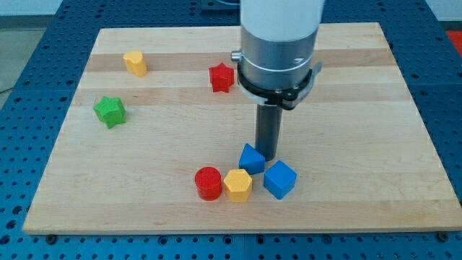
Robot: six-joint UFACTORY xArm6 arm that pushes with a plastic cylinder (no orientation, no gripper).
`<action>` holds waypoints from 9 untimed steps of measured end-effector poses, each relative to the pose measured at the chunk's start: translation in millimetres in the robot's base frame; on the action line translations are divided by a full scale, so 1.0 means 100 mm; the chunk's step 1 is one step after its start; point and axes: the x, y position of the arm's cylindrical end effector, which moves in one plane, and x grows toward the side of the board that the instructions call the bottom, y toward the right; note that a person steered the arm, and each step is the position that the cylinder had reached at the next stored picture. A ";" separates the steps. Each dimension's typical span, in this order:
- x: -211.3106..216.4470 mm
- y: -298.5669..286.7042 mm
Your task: Slide the green star closer red circle
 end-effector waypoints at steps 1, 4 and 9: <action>-0.27 0.00; 0.11 -1.92; -1.03 -3.32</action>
